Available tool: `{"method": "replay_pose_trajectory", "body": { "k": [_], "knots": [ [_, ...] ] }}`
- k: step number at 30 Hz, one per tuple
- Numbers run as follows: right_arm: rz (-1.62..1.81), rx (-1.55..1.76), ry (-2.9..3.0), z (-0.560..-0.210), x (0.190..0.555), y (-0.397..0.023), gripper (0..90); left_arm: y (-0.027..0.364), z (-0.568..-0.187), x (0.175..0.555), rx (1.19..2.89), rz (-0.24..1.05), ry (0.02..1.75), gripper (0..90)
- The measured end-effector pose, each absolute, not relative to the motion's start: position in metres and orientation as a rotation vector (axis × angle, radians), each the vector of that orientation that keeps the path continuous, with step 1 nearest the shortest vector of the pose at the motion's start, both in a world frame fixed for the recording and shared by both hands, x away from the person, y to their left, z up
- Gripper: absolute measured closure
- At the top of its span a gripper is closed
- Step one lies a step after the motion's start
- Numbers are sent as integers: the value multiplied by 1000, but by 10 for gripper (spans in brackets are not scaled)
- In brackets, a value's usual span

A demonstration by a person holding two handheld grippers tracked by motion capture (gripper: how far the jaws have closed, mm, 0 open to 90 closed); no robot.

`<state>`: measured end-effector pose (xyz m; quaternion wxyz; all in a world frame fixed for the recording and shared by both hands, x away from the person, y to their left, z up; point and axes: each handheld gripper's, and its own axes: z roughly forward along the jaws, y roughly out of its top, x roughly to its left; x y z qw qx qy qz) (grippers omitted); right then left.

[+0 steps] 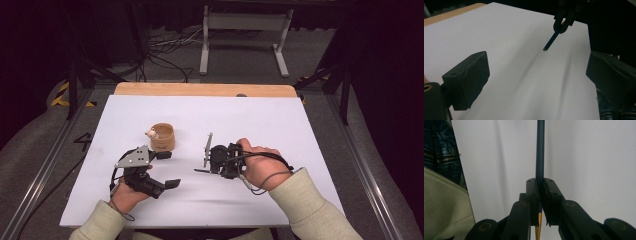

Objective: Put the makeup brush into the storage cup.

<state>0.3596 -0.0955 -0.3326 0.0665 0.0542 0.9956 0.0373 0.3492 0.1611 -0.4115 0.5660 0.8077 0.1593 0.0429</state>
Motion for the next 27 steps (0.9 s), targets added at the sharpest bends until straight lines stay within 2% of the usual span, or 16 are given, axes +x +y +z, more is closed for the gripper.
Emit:
{"method": "replay_pose_trajectory", "body": {
  "k": [13, 16, 21, 27],
  "knots": [
    [75, 37, 3015, -333, 354, -78, 834, 134, -415, 351, 1990, 0, 285, 139],
    [72, 21, 3017, -333, 353, -76, 834, 130, -415, 351, 2000, -22, 264, 187],
    [72, -4, 3023, -332, 351, -73, 834, 125, -416, 353, 2004, -72, 233, 333],
    [66, -39, 3032, -333, 349, -69, 834, 118, -415, 354, 2024, -106, 201, 425]
  ]
}}
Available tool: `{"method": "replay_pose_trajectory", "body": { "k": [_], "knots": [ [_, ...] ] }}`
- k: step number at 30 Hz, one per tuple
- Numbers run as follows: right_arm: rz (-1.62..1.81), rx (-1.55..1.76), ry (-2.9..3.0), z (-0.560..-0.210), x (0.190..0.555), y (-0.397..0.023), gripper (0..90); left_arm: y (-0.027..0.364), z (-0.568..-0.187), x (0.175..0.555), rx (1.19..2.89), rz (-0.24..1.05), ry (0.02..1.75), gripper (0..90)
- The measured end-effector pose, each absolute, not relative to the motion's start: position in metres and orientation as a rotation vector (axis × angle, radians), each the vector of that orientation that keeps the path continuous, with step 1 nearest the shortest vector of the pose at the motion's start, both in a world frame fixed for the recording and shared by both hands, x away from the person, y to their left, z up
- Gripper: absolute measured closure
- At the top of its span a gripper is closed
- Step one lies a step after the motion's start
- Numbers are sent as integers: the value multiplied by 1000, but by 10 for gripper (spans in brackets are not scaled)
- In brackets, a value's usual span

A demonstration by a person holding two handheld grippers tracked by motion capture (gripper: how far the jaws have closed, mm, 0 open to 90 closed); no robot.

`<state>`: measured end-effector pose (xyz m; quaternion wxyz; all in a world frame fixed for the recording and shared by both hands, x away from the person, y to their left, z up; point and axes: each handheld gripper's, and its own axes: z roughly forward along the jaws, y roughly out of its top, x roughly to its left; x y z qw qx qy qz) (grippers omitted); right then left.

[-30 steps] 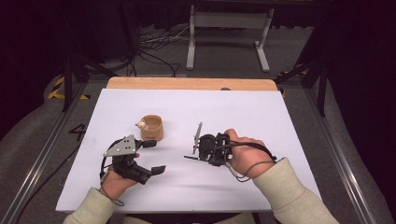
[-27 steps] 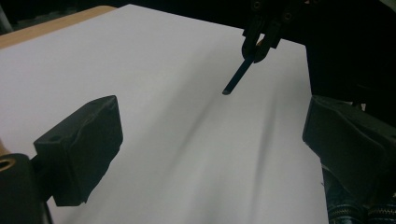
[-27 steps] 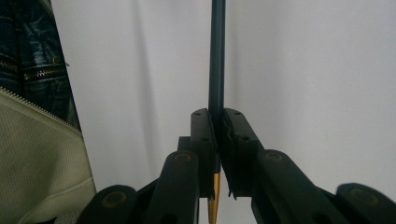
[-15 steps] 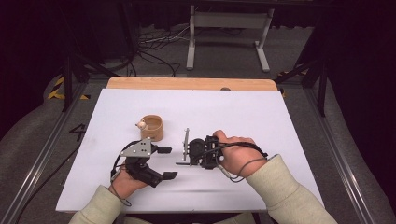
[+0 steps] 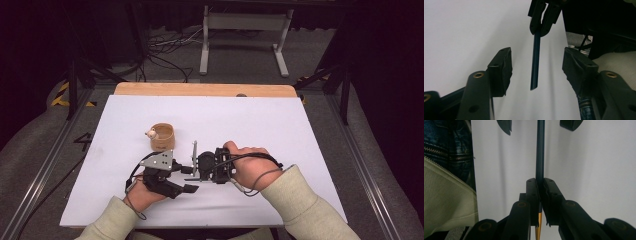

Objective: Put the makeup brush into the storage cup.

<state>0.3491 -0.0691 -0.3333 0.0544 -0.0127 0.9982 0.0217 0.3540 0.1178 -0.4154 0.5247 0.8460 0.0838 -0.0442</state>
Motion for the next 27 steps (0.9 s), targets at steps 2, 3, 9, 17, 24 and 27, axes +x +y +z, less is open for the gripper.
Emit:
{"method": "replay_pose_trajectory", "body": {
  "k": [2, 3, 9, 17, 24, 27],
  "knots": [
    [67, -50, 3034, -334, 349, -68, 834, 117, -415, 354, 2030, -114, 186, 464],
    [75, -55, 3033, -334, 348, -67, 834, 116, -415, 354, 2033, -117, 178, 482],
    [82, -80, 3040, -334, 347, -65, 834, 113, -415, 352, 2069, -100, 135, 566],
    [88, -109, 3052, -337, 347, -63, 834, 113, -416, 351, 2078, -97, 115, 680],
    [88, -116, 3059, -337, 346, -63, 834, 113, -417, 350, 2090, -94, 103, 777],
    [98, -122, 3065, -338, 345, -62, 833, 114, -416, 350, 2094, -78, 101, 828]
  ]
}}
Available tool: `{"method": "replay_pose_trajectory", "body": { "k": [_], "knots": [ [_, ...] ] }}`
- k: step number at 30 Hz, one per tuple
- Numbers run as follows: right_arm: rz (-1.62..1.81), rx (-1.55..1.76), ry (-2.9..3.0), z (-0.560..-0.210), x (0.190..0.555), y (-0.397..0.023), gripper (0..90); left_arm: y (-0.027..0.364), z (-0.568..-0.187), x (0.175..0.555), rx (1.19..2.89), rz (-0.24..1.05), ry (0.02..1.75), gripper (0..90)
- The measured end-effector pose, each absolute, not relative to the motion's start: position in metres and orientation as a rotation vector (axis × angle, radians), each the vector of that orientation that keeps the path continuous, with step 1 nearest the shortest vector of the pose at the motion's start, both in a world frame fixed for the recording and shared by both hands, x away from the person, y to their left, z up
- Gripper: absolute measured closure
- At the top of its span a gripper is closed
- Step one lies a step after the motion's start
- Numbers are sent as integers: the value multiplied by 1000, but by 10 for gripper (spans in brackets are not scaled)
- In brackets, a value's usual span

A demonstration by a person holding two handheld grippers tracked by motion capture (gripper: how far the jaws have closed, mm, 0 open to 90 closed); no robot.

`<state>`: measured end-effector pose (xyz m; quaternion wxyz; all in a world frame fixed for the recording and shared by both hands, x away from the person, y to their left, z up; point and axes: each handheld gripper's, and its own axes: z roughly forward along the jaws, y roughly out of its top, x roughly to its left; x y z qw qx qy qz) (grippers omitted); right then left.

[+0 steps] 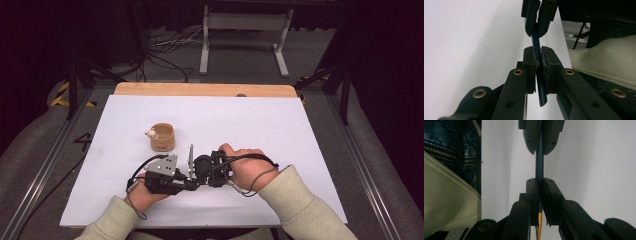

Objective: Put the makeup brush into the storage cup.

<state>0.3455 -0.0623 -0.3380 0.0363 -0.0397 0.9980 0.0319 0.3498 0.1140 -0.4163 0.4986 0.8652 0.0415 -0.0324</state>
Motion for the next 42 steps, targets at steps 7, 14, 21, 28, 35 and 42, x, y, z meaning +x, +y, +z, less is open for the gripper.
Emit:
{"method": "replay_pose_trajectory", "body": {
  "k": [7, 14, 21, 28, 35, 42],
  "knots": [
    [118, -121, 3069, -340, 346, -63, 828, 115, -417, 350, 2108, -67, 96, 839],
    [244, -118, 3043, -337, 345, -71, 735, 117, -415, 348, 2102, -52, 88, 841],
    [486, -88, 2998, -331, 347, -93, 611, 120, -416, 349, 2087, -44, 91, 841],
    [792, -22, 2940, -338, 344, -127, 601, 120, -417, 350, 2081, -55, 91, 841],
    [1000, 4, 2879, -349, 339, -149, 595, 123, -418, 350, 2070, -57, 92, 841],
    [1145, 34, 2830, -359, 339, -163, 597, 126, -418, 351, 2054, -50, 85, 841]
  ]
}}
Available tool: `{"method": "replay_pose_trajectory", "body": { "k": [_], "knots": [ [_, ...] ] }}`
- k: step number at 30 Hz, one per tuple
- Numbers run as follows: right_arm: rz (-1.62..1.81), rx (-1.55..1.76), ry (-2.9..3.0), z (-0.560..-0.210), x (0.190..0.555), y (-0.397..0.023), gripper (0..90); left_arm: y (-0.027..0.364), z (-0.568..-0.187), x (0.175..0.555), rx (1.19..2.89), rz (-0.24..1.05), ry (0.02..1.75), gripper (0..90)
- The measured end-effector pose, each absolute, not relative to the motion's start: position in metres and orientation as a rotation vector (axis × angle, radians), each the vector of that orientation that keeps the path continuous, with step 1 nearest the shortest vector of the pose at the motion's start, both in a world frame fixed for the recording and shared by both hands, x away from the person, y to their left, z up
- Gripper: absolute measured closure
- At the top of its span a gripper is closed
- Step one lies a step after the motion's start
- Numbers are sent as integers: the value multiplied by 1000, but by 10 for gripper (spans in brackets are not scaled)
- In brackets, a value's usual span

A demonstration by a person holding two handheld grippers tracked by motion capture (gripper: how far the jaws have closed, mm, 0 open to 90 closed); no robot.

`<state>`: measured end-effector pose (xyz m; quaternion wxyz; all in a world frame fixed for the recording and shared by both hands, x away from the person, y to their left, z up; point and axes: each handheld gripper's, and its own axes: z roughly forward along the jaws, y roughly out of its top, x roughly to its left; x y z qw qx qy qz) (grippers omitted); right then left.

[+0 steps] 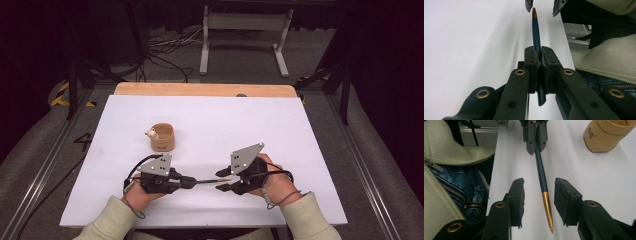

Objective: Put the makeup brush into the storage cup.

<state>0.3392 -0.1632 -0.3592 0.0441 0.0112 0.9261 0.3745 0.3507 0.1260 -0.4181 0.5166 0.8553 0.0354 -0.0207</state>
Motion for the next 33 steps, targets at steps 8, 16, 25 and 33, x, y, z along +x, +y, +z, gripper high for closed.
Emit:
{"method": "replay_pose_trajectory", "body": {
  "k": [8, 16, 25, 33],
  "knots": [
    [1227, 83, 2801, -371, 340, -177, 613, 129, -419, 352, 2030, -62, 75, 841],
    [1270, 103, 2801, -379, 342, -181, 678, 128, -419, 351, 2024, -61, 53, 841],
    [1294, 105, 2817, -386, 344, -181, 740, 127, -420, 349, 2026, -72, 37, 841],
    [1358, 110, 2837, -390, 346, -182, 754, 127, -422, 351, 2024, -73, 45, 841]
  ]
}}
